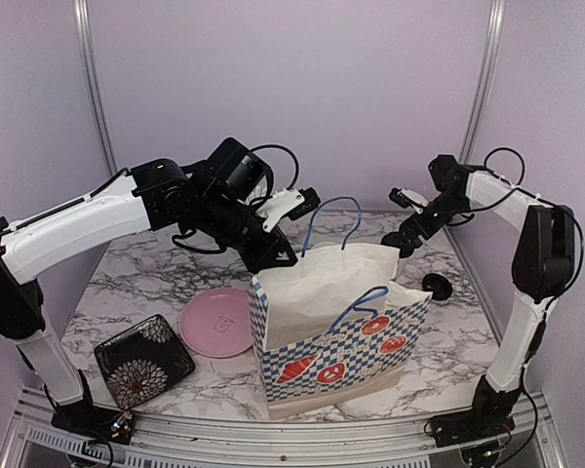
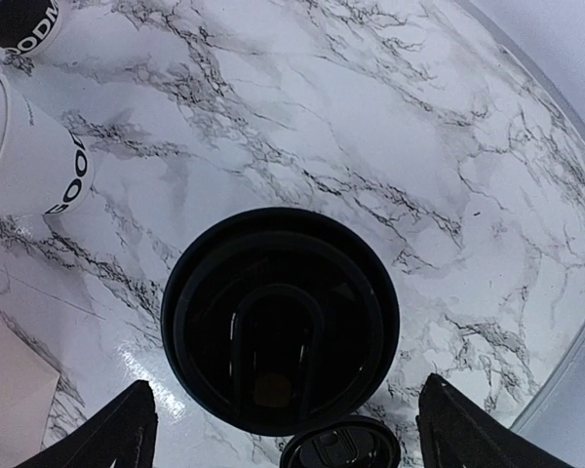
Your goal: Pack the takeout coffee
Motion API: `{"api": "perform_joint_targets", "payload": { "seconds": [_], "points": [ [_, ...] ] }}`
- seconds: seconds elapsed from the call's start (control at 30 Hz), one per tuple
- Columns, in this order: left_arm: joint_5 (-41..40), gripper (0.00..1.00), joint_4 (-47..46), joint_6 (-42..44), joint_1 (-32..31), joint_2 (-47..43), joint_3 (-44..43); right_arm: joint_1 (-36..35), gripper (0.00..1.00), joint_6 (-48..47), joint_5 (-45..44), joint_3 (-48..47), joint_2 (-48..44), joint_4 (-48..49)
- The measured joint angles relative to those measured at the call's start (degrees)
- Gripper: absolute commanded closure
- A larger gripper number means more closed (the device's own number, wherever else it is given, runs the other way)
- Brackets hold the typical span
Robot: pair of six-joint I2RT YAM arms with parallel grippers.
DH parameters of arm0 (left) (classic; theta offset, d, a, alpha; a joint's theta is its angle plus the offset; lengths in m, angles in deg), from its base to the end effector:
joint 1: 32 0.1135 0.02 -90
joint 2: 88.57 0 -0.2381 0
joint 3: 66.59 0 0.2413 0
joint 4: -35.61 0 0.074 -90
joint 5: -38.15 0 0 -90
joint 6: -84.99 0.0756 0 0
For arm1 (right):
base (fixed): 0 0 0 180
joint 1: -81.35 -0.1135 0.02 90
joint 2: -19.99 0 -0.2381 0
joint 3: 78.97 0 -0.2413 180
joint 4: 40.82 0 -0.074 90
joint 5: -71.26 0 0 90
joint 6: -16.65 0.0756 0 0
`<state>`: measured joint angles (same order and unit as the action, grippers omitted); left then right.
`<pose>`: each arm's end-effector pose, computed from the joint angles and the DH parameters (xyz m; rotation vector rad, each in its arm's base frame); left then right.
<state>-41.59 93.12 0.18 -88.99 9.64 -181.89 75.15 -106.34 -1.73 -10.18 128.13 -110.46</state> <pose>0.2053 -0.3408 0.3239 1.2987 1.9649 -0.6648 0.3886 0.0645 0.2185 -0.9719 2.4837 0.2597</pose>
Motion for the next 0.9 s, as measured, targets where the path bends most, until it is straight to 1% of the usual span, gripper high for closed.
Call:
{"api": "perform_joint_targets", "payload": {
  "seconds": [0.3,0.63,0.9],
  "points": [
    [0.20,0.98,-0.07,0.02,0.33,1.01,-0.59,-0.28,0.08,0.48,1.27,-1.75,2.08,2.43],
    [0.26,0.97,-0.07,0.02,0.44,1.25,-0.61,-1.20,0.08,1.01,1.36,-1.75,4.11,2.67],
    [0.44,0.97,-0.07,0.02,0.66,1.33,-0.63,-1.33,0.24,1.55,0.52,-1.75,5.22,2.60]
  ]
}}
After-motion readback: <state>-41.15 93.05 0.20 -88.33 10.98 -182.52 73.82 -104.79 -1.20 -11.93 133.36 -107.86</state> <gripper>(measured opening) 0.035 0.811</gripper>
